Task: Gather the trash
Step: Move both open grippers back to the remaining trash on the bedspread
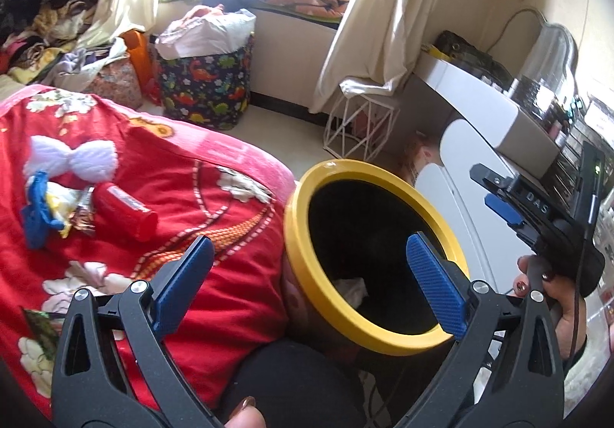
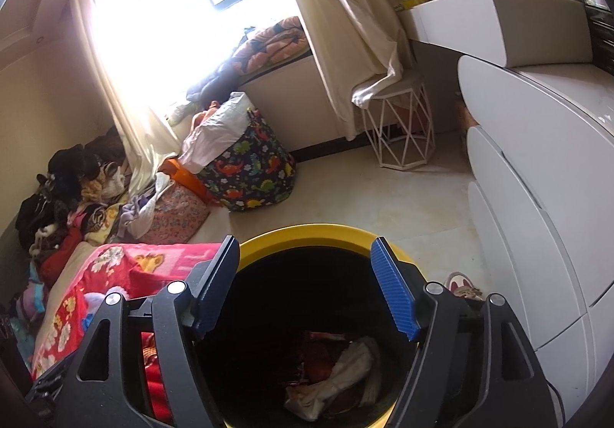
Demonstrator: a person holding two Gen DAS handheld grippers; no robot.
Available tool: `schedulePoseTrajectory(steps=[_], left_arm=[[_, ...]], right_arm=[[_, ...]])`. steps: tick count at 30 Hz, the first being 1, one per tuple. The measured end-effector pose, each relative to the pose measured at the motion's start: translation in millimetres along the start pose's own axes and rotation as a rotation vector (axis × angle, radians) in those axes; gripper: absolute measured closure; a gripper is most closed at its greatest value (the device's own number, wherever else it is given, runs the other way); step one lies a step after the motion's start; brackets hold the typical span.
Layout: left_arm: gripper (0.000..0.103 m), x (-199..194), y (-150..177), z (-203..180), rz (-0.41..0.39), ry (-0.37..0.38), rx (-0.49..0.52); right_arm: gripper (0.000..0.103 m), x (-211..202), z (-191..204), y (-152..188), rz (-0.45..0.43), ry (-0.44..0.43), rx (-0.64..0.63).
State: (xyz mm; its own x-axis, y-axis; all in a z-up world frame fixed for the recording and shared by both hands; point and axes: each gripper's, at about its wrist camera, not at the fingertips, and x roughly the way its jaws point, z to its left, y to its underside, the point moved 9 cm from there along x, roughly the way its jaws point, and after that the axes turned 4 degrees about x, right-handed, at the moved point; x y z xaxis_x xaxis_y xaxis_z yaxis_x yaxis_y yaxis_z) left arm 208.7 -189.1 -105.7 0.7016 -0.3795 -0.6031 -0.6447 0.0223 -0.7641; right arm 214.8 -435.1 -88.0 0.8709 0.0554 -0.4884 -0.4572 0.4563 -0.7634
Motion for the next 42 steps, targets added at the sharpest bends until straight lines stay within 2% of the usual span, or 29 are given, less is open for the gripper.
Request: schedulePoseTrajectory(steps=[10, 24, 42], left_arm=[[0.01, -23, -12, 27, -0.059, -0.045, -0.027], [0.01, -40, -20, 57, -0.101, -0.106, -0.06], [0.01, -57, -21, 106, -0.115, -0.177, -0.118]], right_arm=[[0.033, -4, 42, 7, 0.027, -0.101, -0.064], [0.032, -13, 97, 24, 0.046, -0.206, -0.159], [0.032, -13, 163, 76, 0.157, -0.323, -0.288]])
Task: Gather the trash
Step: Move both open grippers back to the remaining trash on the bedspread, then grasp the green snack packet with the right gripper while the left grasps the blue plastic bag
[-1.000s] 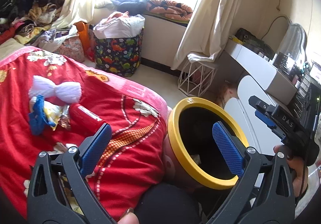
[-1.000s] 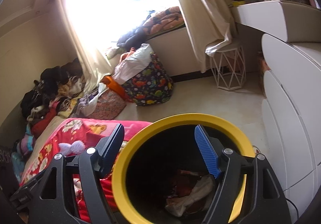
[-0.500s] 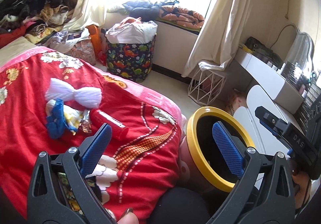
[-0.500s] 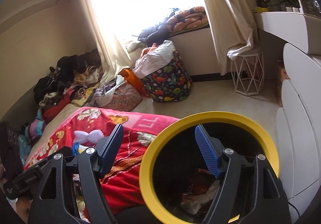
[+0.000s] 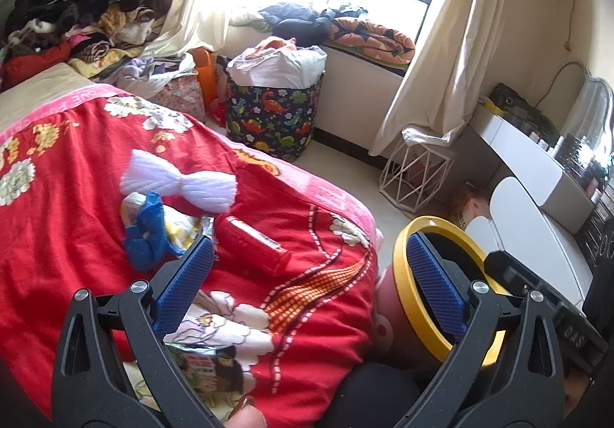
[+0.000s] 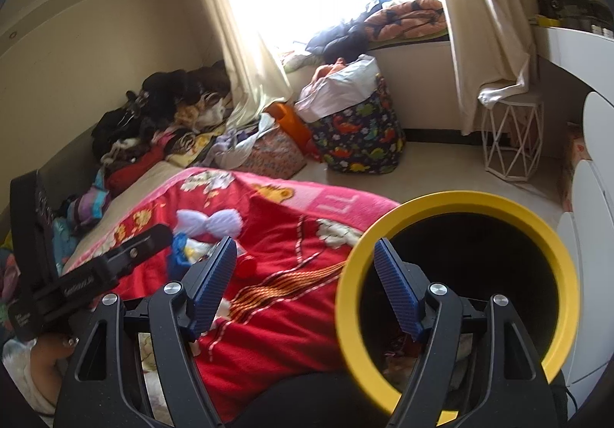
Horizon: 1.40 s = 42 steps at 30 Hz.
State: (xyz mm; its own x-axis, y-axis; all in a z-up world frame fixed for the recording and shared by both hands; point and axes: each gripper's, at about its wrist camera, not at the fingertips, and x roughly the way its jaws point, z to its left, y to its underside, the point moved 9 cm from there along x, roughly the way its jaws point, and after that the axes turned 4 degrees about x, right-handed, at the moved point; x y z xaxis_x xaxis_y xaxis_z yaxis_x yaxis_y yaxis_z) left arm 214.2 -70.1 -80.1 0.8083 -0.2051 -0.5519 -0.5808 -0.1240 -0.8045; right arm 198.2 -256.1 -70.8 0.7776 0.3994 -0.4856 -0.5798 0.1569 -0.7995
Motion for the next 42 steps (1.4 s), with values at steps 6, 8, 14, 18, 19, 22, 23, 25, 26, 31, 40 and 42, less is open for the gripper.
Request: schedulePoseTrajectory(steps=[6, 8, 14, 18, 19, 22, 23, 25, 26, 31, 40, 42], left_arm=[[0.01, -1, -1, 24, 0.006, -0.026, -0.023], [0.01, -1, -1, 33, 0.016, -0.037, -0.033], [0.01, 0, 2, 69, 0.036, -0.089, -0.081], [0.01, 1, 7, 89, 0.053, -0.115, -0.111], [0.01, 2, 8, 94, 0.057, -0.118, -0.119], [0.01, 4, 12, 108, 0.073, -0.125, -0.136], [0.01, 5, 14, 112, 0.077, -0.125, -0.143], [0.011, 7, 16, 118, 0.084, -0.124, -0.153], [0.012, 9, 18, 121, 0.089, -0.122, -0.16], [0.016, 16, 24, 128, 0.111, -0.114, -0.18], [0.019, 35, 35, 134, 0.151, -0.101, -0.207], [0.022, 40, 38, 137, 0.162, -0.107, -0.214]], right_arm=[[0.032, 12, 20, 11, 0.052, -0.051, -0.019], [0.032, 18, 28, 15, 0.073, -0.069, -0.027], [0.031, 37, 53, 32, 0.148, -0.119, -0.067], [0.032, 53, 70, 53, 0.23, -0.177, -0.074], [0.032, 55, 73, 57, 0.247, -0.185, -0.078], [0.038, 65, 85, 73, 0.304, -0.215, -0.099], [0.041, 69, 91, 79, 0.327, -0.23, -0.105], [0.044, 73, 98, 88, 0.358, -0.249, -0.112], [0.046, 76, 101, 92, 0.374, -0.259, -0.113], [0.054, 88, 119, 115, 0.451, -0.294, -0.136], [0.089, 105, 135, 146, 0.549, -0.328, -0.158], [0.094, 102, 137, 146, 0.542, -0.331, -0.169]])
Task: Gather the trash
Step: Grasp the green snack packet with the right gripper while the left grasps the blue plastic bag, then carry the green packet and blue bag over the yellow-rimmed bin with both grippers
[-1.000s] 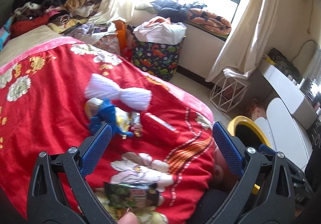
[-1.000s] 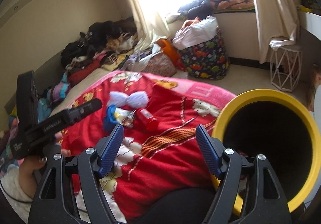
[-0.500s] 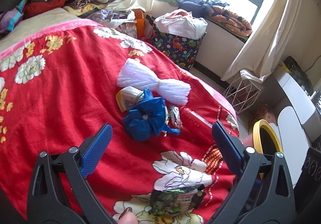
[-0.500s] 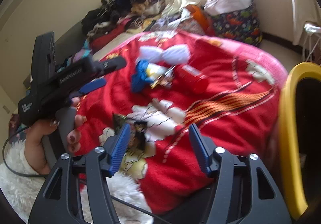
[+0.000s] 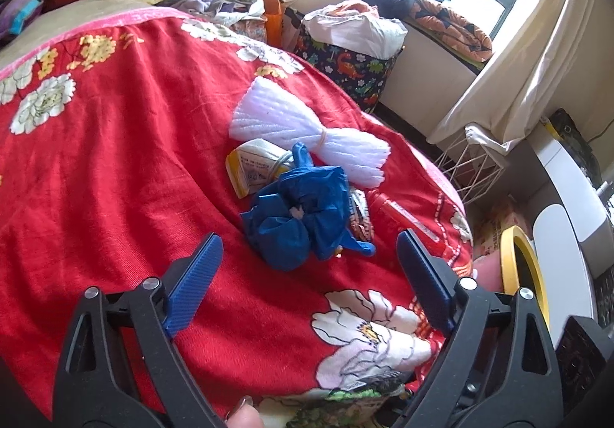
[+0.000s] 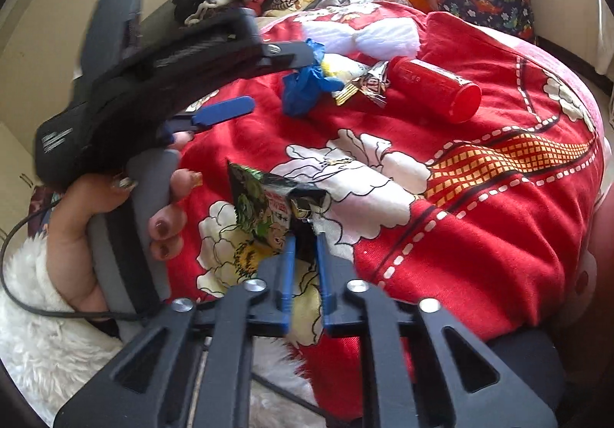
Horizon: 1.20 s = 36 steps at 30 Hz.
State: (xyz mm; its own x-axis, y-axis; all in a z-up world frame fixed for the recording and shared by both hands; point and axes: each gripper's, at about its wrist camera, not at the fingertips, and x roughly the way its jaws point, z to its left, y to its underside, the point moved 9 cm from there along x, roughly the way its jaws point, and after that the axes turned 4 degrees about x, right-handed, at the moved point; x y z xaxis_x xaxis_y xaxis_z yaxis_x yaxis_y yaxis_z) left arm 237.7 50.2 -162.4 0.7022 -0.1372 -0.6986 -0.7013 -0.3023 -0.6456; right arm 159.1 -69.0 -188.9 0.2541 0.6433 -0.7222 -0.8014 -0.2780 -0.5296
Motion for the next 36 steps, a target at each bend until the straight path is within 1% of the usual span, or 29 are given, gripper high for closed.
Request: schedulePoseTrajectory(steps=[2, 4, 5, 7, 8, 10, 11, 13, 14, 16, 23, 36], left_arm=[[0.027, 5, 1, 2, 0.013, 0.002, -0.013], [0.036, 10, 2, 6, 0.024, 0.006, -0.028], [0.039, 12, 3, 7, 0.03, 0.012, -0.037], [0.052, 13, 5, 8, 0.039, 0.024, -0.053], [0.057, 14, 6, 8, 0.043, 0.033, -0.057], [0.072, 13, 7, 8, 0.045, 0.032, -0.054], [0.075, 11, 8, 7, 0.042, 0.033, -0.051], [0.087, 8, 8, 6, 0.036, 0.039, -0.045], [0.088, 7, 8, 3, 0.031, 0.038, -0.038], [0.094, 3, 7, 0, 0.022, 0.042, -0.027], [0.097, -15, 0, -20, -0.019, 0.072, 0.02], [0.097, -32, -7, -63, -0.051, 0.129, 0.08]], right_arm=[[0.094, -4, 1, 1, -0.013, 0.008, -0.007], [0.094, -9, -1, 2, -0.021, 0.024, -0.011], [0.094, -11, -2, 3, -0.025, 0.035, -0.013], [0.094, -16, -4, 4, -0.036, 0.051, -0.013], [0.094, -18, -6, 5, -0.039, 0.057, -0.011], [0.094, -23, -11, 5, -0.046, 0.07, -0.003], [0.094, -25, -14, 5, -0.05, 0.073, 0.001], [0.095, -32, -17, 4, -0.064, 0.08, 0.011], [0.095, -34, -19, 2, -0.07, 0.082, 0.014], [0.095, -40, -21, 0, -0.086, 0.087, 0.021], [0.095, -61, -28, -12, -0.153, 0.112, 0.029], [0.095, -110, -66, -30, -0.273, 0.148, 0.129]])
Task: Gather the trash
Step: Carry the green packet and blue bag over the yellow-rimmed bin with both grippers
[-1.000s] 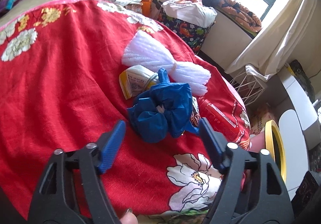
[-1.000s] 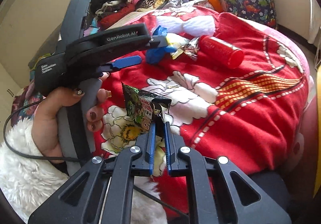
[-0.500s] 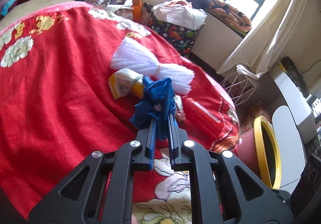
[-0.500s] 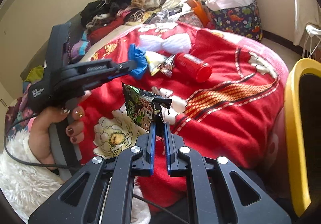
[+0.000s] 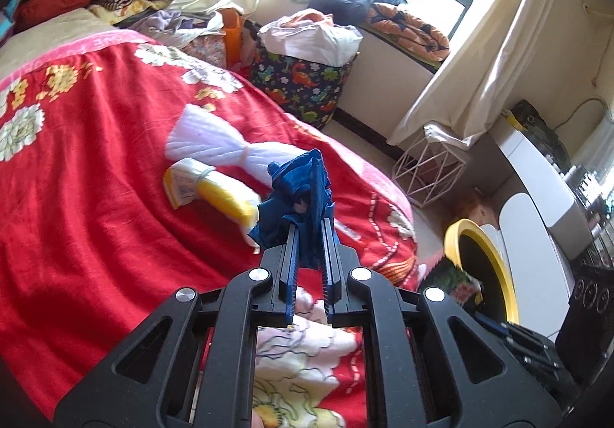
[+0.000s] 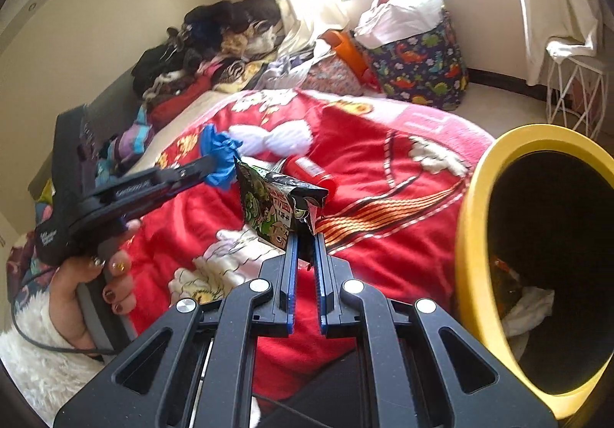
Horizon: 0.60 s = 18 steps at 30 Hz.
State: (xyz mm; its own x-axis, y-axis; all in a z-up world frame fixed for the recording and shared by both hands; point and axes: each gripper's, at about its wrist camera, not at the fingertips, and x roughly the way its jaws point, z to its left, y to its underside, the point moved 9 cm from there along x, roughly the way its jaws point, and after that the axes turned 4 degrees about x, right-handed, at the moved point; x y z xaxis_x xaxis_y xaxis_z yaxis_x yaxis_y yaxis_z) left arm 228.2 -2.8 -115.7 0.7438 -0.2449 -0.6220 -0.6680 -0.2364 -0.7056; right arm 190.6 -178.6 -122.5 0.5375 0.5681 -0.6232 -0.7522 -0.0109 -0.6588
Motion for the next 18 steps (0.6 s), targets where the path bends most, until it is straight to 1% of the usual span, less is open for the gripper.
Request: schedulePoseTrajectory(steps=[10, 18], left_arm=[[0.097, -1, 5, -48, 0.002, 0.063, 0.083], [0.097, -1, 9, -74, 0.009, 0.098, 0.134]], right_arm=[[0.095, -28, -37, -16, -0.079, 0.068, 0.057], [0.095, -48, -72, -29, -0.135, 0.103, 0.122]])
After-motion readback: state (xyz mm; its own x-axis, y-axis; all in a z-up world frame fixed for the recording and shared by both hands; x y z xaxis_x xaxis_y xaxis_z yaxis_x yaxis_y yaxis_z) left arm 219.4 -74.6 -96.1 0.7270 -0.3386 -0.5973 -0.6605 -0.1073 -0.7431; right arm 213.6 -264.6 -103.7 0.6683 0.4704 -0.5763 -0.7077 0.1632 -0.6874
